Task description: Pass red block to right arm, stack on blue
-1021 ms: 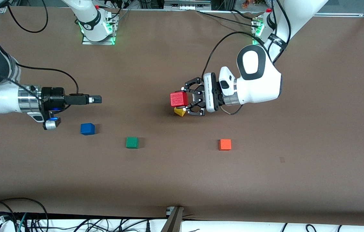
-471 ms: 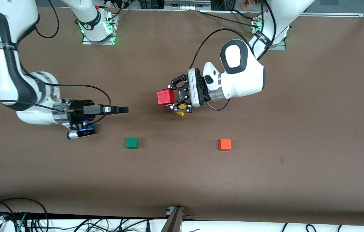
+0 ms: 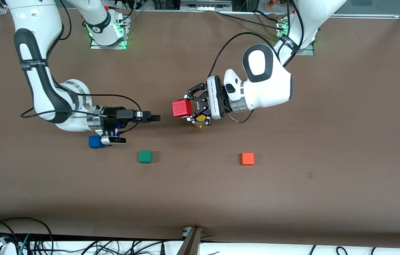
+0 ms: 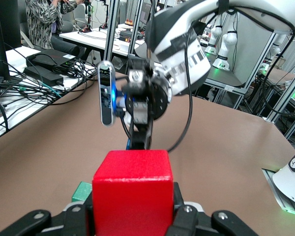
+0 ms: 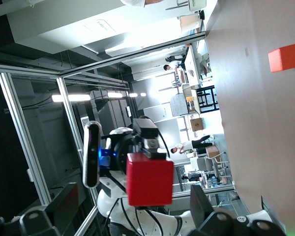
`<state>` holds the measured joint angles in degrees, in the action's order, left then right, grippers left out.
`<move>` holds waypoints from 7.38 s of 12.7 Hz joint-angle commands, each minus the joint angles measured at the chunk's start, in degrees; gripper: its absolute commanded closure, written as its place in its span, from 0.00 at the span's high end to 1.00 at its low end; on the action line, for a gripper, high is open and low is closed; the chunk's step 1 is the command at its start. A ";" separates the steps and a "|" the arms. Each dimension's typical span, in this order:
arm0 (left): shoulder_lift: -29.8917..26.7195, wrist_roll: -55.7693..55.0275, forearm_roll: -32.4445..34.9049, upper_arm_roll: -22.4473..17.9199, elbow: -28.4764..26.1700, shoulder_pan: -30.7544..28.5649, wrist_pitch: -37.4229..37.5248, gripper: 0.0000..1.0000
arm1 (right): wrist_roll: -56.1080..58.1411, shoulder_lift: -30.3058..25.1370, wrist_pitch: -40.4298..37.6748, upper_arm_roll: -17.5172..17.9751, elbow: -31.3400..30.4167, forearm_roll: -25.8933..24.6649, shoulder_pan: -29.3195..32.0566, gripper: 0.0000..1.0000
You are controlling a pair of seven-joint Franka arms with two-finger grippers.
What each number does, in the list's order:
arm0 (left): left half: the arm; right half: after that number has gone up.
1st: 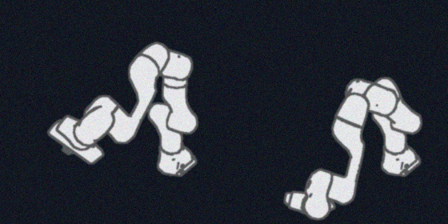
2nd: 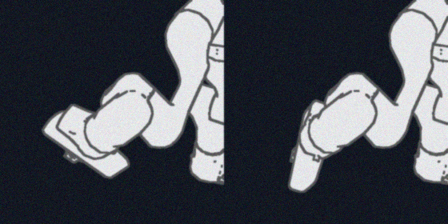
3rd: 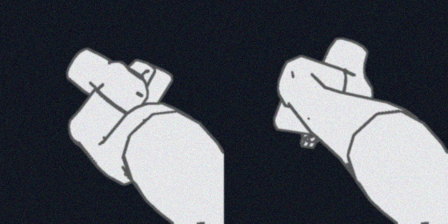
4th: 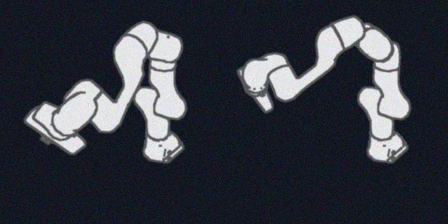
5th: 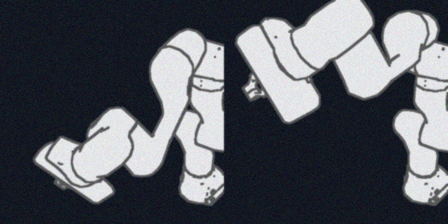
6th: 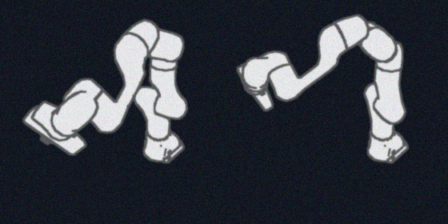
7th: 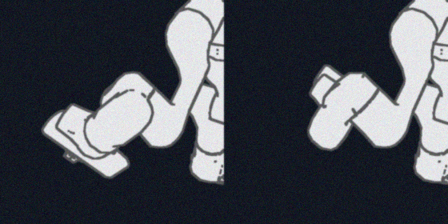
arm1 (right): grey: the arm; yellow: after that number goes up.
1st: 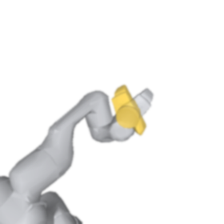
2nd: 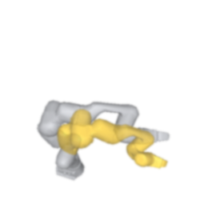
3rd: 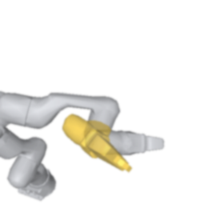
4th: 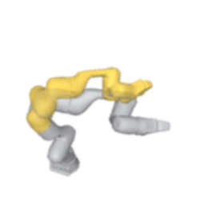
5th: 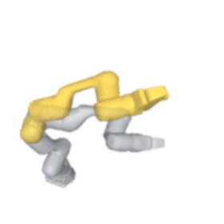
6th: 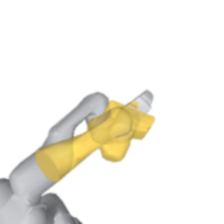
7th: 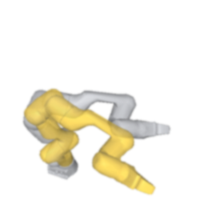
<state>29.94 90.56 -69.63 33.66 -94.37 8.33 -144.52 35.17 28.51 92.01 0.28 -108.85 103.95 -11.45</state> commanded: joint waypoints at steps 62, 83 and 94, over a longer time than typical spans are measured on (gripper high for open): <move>-17.00 -73.20 41.75 -8.97 3.75 -5.25 41.13 1.00 | -10.65 -5.84 49.82 -24.10 -7.86 -80.48 -13.60 0.00; -34.68 -100.32 70.60 -31.56 -5.30 -6.74 49.42 1.00 | -13.11 -3.38 54.67 -24.45 -8.14 -80.74 -15.54 0.00; -34.15 -100.14 73.85 -29.01 -1.87 -6.04 55.49 1.00 | -14.69 -3.29 54.41 -24.36 -8.14 -80.74 -15.54 0.28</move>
<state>-3.69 -10.37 3.57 5.19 -97.11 1.62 -90.37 22.03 25.71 145.93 -23.80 -116.23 24.40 -26.47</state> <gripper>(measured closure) 0.000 0.449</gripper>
